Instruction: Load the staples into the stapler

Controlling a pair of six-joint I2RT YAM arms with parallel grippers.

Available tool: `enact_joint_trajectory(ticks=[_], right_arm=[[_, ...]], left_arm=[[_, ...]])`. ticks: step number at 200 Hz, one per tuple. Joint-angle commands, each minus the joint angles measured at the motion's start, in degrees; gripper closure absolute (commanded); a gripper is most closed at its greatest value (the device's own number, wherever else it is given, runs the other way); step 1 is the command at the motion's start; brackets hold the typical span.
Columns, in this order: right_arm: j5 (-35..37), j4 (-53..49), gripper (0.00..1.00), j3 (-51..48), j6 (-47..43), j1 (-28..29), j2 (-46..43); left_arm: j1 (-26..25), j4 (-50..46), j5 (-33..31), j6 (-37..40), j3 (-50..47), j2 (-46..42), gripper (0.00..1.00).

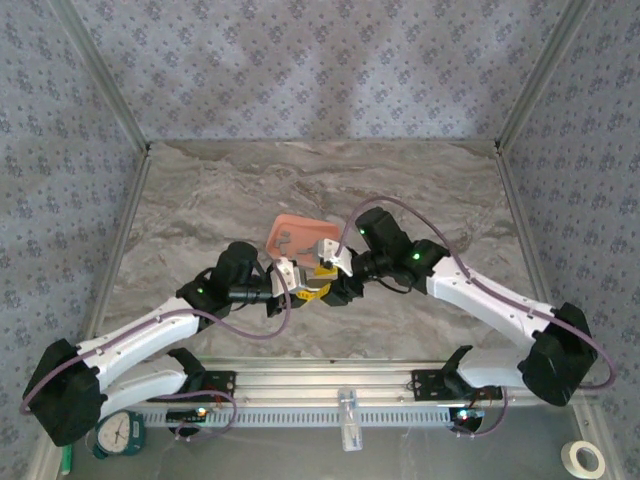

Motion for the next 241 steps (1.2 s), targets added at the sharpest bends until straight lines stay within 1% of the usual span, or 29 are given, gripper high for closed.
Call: enact_joint_trajectory(ticks=[1,15,27,34,59,78,98,161,189,241], right_arm=[[-2.44,-1.19,0.45,2.46,-0.59,0.82,1.58],[-2.48,-1.51,0.45,2.82,-0.57,0.93,2.52],[-2.68,-1.70,0.48,3.01,-0.63,0.99,2.95],[-2.77,-1.78,0.51,2.99,-0.61,1.02,3.20],[-2.90,-2.49,0.67,2.91,-1.28,0.92,3.22],[-2.75,-2.69,0.69,2.76,-1.46,0.84,2.88],[-2.83,-3.06,0.74,2.59,-1.21,0.59,2.60],[-0.27,3.21,0.75,-2.56,1.57,-0.11,-2.06],[1.40,8.32,0.77,-6.32,4.13,-0.88,-4.55],[1.87,9.86,0.80,-9.23,5.96,-2.84,-8.67]], left_arm=[[-0.38,0.28,0.62,1.08,2.11,-0.45,0.95],[-0.35,0.36,0.69,0.90,2.13,-0.53,0.96],[-0.39,0.54,0.71,0.90,2.11,-0.63,0.96],[-0.40,0.63,0.74,0.79,2.04,-0.71,0.95],[-0.44,0.64,0.65,0.68,2.01,-0.80,0.96],[-0.40,0.98,0.44,0.46,1.78,-0.96,0.96],[-0.46,1.16,0.37,0.29,1.67,-0.97,0.96],[-0.35,3.39,-0.10,-0.59,1.01,-0.11,0.96],[-0.39,4.42,0.58,-1.03,1.47,0.45,0.96],[-0.36,7.58,0.17,-1.37,0.32,0.49,0.96]])
